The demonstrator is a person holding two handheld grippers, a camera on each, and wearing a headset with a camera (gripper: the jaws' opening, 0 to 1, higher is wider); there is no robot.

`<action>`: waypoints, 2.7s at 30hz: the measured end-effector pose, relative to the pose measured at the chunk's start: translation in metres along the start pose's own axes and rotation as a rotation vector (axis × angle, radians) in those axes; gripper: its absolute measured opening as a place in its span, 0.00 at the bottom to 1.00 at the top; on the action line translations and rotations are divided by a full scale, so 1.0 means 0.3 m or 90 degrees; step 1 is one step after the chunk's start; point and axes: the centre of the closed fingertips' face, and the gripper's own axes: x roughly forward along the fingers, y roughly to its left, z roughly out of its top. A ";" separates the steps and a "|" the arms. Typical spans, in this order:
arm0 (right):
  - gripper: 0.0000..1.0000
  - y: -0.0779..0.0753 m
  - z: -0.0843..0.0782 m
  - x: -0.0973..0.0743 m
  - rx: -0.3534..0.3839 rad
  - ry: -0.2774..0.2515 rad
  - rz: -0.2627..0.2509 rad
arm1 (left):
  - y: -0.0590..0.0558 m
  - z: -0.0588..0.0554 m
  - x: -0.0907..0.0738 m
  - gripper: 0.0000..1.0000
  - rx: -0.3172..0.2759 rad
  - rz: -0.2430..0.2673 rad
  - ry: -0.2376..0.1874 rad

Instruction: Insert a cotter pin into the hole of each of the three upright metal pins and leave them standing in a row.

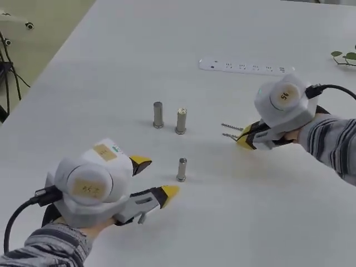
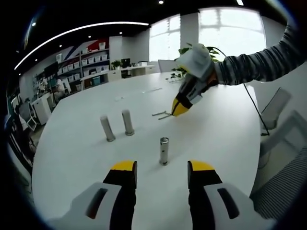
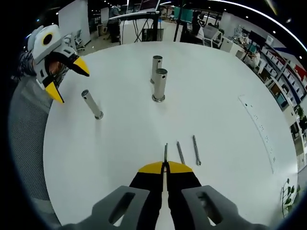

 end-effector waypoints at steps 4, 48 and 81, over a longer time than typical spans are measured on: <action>0.00 0.035 0.047 -0.033 -0.017 -0.031 -0.006 | -0.017 0.022 0.002 0.37 0.021 -0.014 0.003; 0.00 0.448 0.235 -0.147 -0.205 -0.180 0.063 | -0.142 0.114 0.001 0.07 -0.224 -0.128 -0.042; 0.00 0.484 0.218 -0.148 -0.192 -0.173 0.083 | -0.199 0.101 -0.029 0.00 -0.074 -0.180 -0.043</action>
